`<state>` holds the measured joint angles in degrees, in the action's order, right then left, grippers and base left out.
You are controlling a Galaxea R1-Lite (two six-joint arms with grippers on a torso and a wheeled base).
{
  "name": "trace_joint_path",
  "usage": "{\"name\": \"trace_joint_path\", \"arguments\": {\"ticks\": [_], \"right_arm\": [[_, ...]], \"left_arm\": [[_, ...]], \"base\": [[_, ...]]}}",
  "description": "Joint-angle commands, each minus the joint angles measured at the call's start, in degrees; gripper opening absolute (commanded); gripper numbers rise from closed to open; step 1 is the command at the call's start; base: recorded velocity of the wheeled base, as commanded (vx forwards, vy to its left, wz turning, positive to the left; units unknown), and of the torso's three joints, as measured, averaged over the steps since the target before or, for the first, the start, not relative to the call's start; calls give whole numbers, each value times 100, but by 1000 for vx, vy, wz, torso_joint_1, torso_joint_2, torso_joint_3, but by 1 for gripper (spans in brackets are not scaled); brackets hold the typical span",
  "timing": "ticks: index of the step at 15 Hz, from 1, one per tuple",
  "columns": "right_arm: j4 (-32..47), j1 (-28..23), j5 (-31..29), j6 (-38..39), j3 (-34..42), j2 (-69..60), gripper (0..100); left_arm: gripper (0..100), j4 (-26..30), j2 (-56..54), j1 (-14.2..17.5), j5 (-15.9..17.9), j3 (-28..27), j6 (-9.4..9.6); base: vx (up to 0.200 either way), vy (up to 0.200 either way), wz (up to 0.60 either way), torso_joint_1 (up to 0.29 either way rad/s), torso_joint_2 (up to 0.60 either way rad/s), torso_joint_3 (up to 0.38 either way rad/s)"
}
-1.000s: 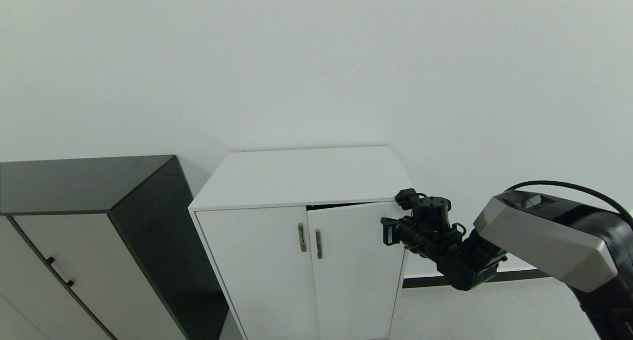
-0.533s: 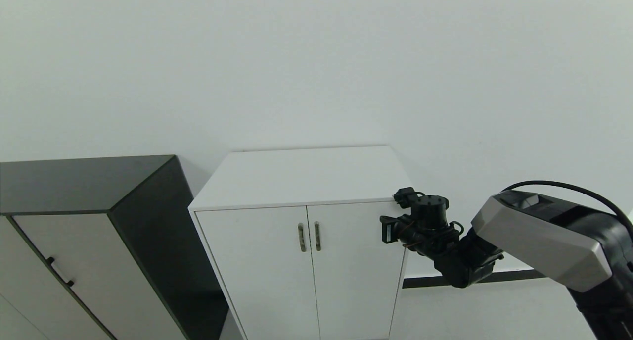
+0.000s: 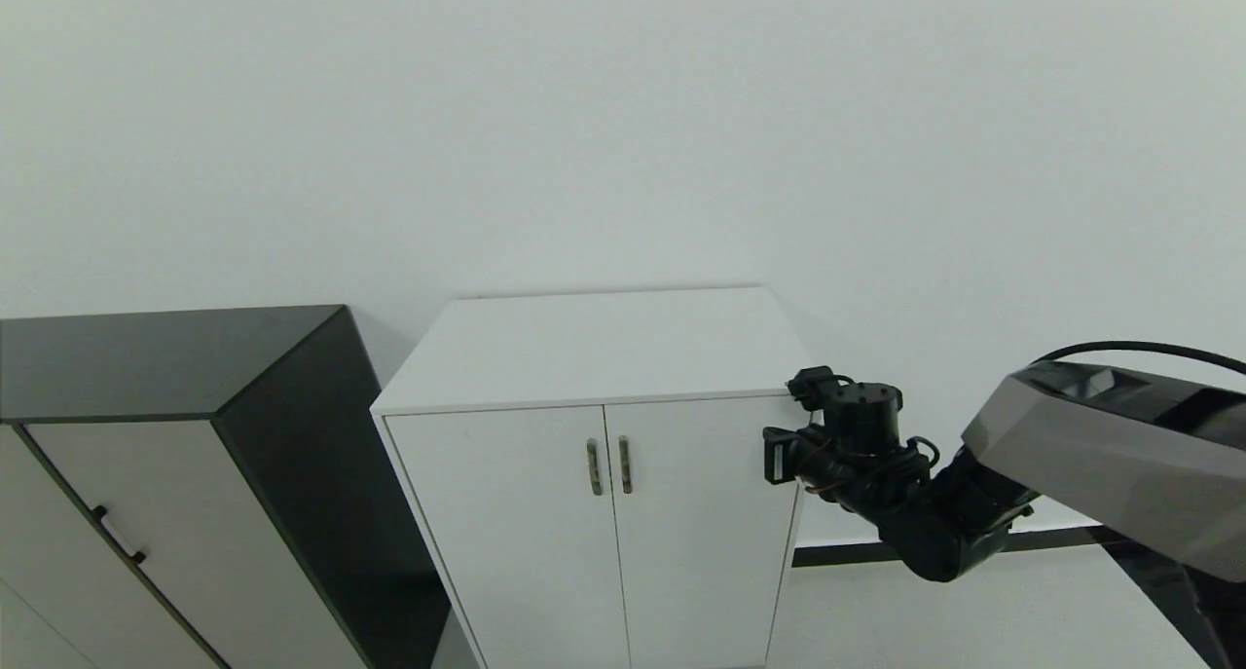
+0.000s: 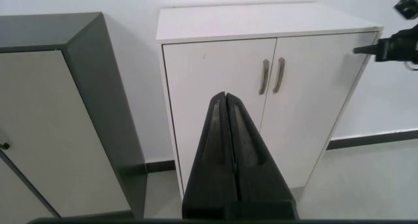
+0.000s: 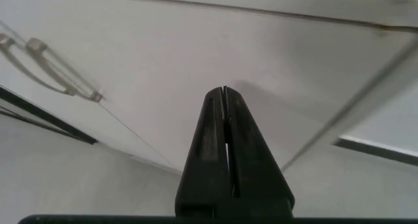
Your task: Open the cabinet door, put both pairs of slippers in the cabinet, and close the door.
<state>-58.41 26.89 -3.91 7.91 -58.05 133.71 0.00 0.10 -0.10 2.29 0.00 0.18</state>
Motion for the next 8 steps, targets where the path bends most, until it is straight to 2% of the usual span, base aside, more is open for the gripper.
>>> {"name": "trace_joint_path", "arguments": {"ticks": [1,3,4,5,7,8], "right_arm": [[-13,44,-356,0,1279,-1435,0],[-4,-88,-742,-9,2272,-2455,0],[-4,-114,-848,-9,2465,-2692,0],[57,-228,-1252,-27,3133,-3597,0],[330,-325,-1604,-53,3713,-4467,0],[901,-466,-1815,-114,4100,-5390,0]], "left_arm": [[0,0,-1,1,-1,0,-1],[0,0,-1,1,-1,0,-1],[0,0,-1,1,-1,0,-1],[0,0,-1,1,-1,0,-1],[0,0,-1,1,-1,0,-1],[0,0,-1,1,-9,0,-1]], "base": [[0,0,0,0,0,0],[0,0,0,0,0,0],[0,0,0,0,0,0],[0,0,0,0,0,0],[0,0,0,0,0,0],[0,0,0,0,0,0]]}}
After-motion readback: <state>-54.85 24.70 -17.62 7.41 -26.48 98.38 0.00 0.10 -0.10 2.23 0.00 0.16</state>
